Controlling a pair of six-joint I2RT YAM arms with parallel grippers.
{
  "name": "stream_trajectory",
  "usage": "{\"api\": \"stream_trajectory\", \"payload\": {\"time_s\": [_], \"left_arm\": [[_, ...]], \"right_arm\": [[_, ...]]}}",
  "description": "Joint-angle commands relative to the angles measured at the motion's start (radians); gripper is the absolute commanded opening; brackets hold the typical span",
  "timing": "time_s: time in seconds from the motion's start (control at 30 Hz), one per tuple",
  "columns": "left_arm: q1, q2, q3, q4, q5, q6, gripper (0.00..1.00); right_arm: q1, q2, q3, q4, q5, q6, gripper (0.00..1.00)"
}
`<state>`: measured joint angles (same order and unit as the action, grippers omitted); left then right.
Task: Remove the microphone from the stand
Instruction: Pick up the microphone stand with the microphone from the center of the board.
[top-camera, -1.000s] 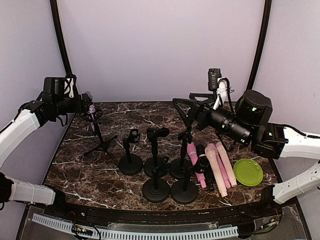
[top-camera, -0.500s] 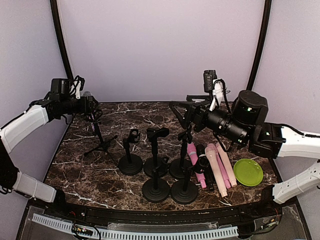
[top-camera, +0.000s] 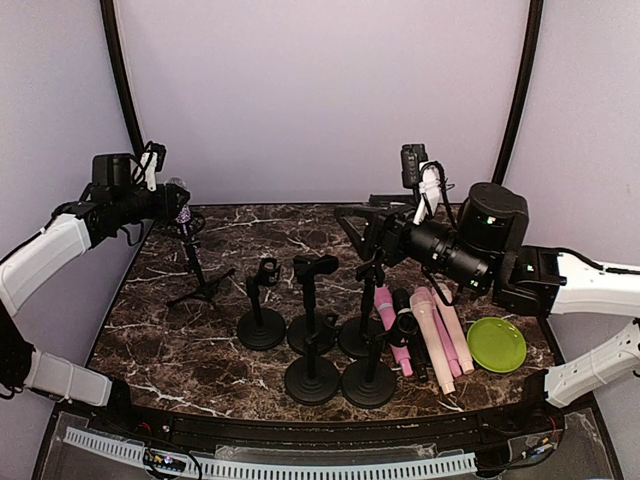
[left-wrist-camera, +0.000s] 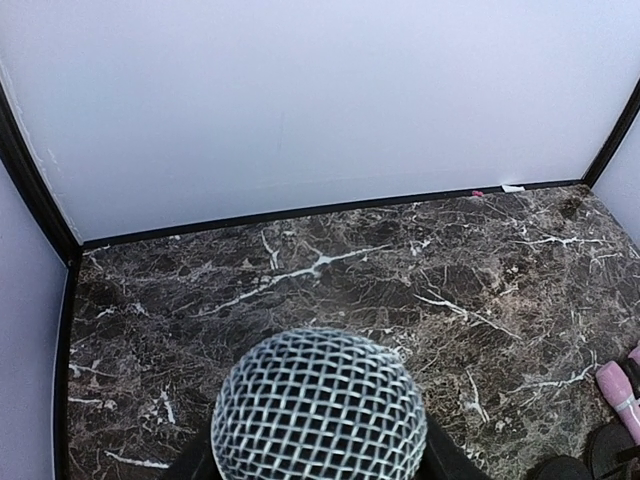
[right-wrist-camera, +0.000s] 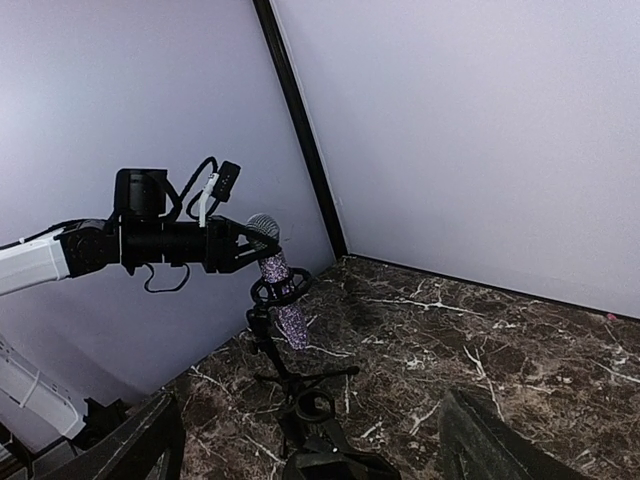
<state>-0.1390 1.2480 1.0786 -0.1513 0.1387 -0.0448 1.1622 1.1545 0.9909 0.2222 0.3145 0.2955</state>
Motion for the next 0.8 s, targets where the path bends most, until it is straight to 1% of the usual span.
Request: {"api": "stream_trajectory", "payload": {"time_s": [0.0, 0.1, 0.3, 0.4, 0.57, 0.77], "left_arm": [[0.006, -0.060, 0.051, 0.056, 0.033, 0.026, 0.18], [0.005, -0.068, 0.068, 0.036, 0.035, 0.019, 0.11], [0.005, -0.079, 0.104, 0.012, 0.061, 0.004, 0.06], [0.005, -0.081, 0.105, 0.013, 0.074, 0.009, 0.05], [0.006, -0.078, 0.060, 0.027, 0.081, 0.035, 0.03], [0.005, -0.111, -0.012, 0.049, 0.071, 0.039, 0.02]], "right_arm": [[-0.006, 0.014, 0.030, 0.019, -0.001, 0.016, 0.89], [-0.006, 0.016, 0.034, 0.015, -0.003, 0.019, 0.89], [-0.006, 0.012, 0.040, 0.009, -0.003, 0.018, 0.89], [-0.004, 0.030, 0.071, -0.011, -0.009, 0.009, 0.88], [0.014, 0.152, 0.248, -0.159, 0.045, -0.012, 0.85], [0.053, 0.372, 0.527, -0.358, 0.092, -0.007, 0.81]]}}
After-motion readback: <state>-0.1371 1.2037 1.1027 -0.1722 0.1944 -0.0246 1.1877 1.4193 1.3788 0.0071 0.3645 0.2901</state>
